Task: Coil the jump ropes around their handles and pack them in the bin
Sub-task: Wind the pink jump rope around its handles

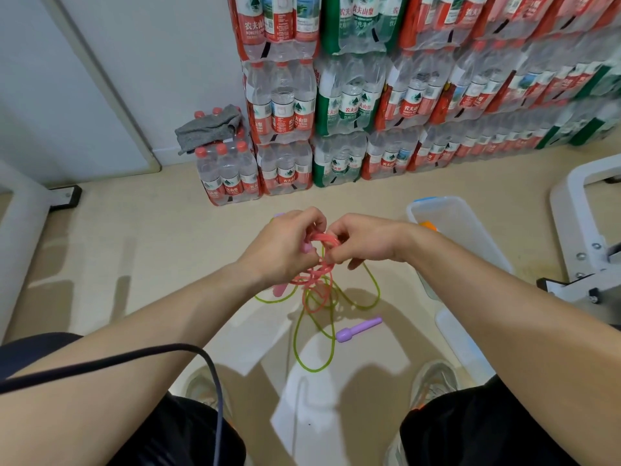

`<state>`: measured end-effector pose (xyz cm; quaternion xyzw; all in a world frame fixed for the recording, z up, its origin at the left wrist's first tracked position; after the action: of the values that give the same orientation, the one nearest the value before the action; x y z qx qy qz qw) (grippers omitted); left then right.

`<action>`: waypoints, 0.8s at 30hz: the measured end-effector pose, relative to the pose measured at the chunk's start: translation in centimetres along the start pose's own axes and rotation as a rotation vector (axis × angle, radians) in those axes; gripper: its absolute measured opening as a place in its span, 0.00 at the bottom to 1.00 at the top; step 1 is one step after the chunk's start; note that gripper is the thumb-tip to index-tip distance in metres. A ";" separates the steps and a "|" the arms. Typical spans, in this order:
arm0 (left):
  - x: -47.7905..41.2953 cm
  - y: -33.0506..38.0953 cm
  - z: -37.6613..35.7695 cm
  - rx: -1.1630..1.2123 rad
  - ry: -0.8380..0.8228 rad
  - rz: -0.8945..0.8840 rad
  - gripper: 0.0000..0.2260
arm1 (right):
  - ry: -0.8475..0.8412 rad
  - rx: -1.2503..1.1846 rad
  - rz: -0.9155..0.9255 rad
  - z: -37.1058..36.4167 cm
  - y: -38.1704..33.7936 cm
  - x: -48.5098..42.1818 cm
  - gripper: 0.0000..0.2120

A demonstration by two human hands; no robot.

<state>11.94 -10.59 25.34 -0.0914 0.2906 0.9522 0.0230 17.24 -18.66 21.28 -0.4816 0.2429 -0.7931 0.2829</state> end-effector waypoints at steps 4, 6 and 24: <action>-0.2 -0.9 0.6 0.037 0.036 0.012 0.16 | 0.153 -0.210 0.055 2.0 -0.2 0.1 0.03; -0.5 -1.6 1.1 0.052 0.053 0.016 0.16 | 0.237 -0.279 0.078 3.2 -0.3 0.3 0.04; -0.9 -2.0 0.8 -0.134 -0.038 -0.062 0.19 | 0.211 -0.867 0.108 2.5 -0.1 0.1 0.15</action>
<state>12.89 -8.46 25.01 -0.0835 0.2226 0.9699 0.0519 19.40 -18.97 22.44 -0.4587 0.6052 -0.6469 0.0697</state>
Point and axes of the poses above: each hand's wrist, its own x-axis away from the middle knuckle, its own z-axis out of the back of the hand, y = z × x, the point moved 10 cm from there along -x, towards the middle knuckle, and after that the axes turned 9 degrees about -z, right-handed, at the moved point
